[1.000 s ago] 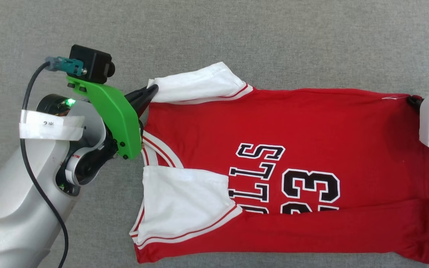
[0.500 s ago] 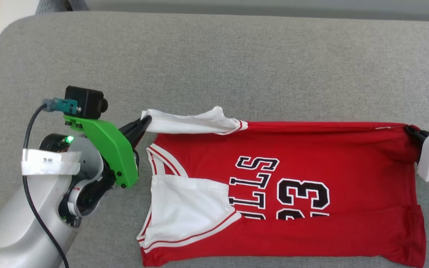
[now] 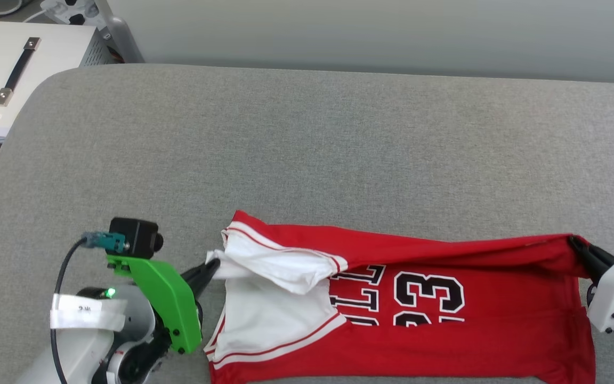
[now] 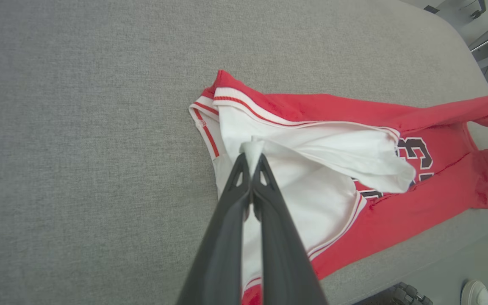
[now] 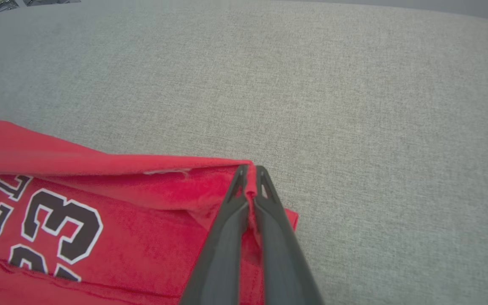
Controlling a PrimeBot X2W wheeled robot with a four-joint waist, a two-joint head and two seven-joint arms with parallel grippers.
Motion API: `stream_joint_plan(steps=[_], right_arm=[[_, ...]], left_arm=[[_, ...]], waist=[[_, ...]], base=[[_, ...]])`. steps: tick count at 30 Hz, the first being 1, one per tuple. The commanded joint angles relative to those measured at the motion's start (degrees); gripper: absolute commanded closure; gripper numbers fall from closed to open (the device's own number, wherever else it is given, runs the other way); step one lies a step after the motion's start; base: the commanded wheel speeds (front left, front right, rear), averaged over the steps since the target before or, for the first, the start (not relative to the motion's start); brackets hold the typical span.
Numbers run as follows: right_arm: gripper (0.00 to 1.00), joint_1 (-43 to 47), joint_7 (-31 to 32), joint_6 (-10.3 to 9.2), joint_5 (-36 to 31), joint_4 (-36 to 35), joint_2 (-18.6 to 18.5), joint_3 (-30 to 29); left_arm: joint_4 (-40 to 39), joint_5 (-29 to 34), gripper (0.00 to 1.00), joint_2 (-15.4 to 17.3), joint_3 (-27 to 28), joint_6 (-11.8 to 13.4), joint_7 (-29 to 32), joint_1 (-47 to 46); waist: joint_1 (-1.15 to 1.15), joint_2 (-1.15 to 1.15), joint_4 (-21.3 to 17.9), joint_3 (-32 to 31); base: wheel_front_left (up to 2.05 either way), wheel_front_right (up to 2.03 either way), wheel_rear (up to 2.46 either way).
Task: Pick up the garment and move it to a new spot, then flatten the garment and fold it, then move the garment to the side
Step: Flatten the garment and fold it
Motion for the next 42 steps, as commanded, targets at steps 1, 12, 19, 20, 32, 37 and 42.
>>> stream_joint_plan(steps=[1, 12, 19, 20, 32, 37, 42], right_arm=[[1.0, 1.3, -1.0, -0.04, 0.4, -0.2, -0.5, 0.4], [1.0, 7.9, -6.5, -0.04, -0.6, -1.0, -3.7, 5.5], [1.0, 8.4, -7.4, -0.04, -2.5, -0.7, -5.9, 9.4], [1.0, 8.3, -7.5, -0.04, -2.9, -0.6, -6.3, 10.1], [0.0, 7.9, -7.7, -0.04, -0.7, 1.9, -6.6, 14.5], [0.0, 9.8, -6.2, -0.04, 2.0, 0.4, -6.5, 14.3], [0.0, 11.7, -2.4, -0.04, 5.8, -2.8, -6.3, 10.4]], left_arm=[[-0.3, -0.7, 1.0, 0.5, -0.2, 0.6, -0.2, 1.9], [0.3, -0.7, 1.0, 0.7, -3.6, 2.0, 1.7, 7.5], [2.1, -0.4, 1.0, 0.6, -4.8, 1.5, 2.3, 7.6], [2.5, -0.3, 1.0, 0.5, -5.0, 1.3, 2.2, 7.5], [7.6, 1.2, 0.0, -1.5, -7.0, -0.9, -0.2, 7.2], [7.3, 1.3, 0.0, -1.8, -6.5, -0.6, -2.4, 8.4], [4.8, 3.7, 0.0, -1.8, -4.2, 0.7, -8.8, 8.6]], waist=[[0.0, 0.0, -0.1, -0.5], [0.0, 0.0, -0.2, -1.1], [0.0, 0.0, -0.3, -1.2], [0.0, 0.0, -0.4, -1.1], [0.0, 0.0, -0.8, -3.5], [0.0, 0.0, -1.0, -6.3], [0.0, 0.0, -1.4, -8.1]], base=[[0.0, 0.0, 0.0], [0.0, 0.0, 0.0], [0.0, 0.0, 0.0], [0.0, 0.0, 0.0], [0.0, 0.0, 0.0], [0.0, 0.0, 0.0], [0.0, 0.0, 0.0]])
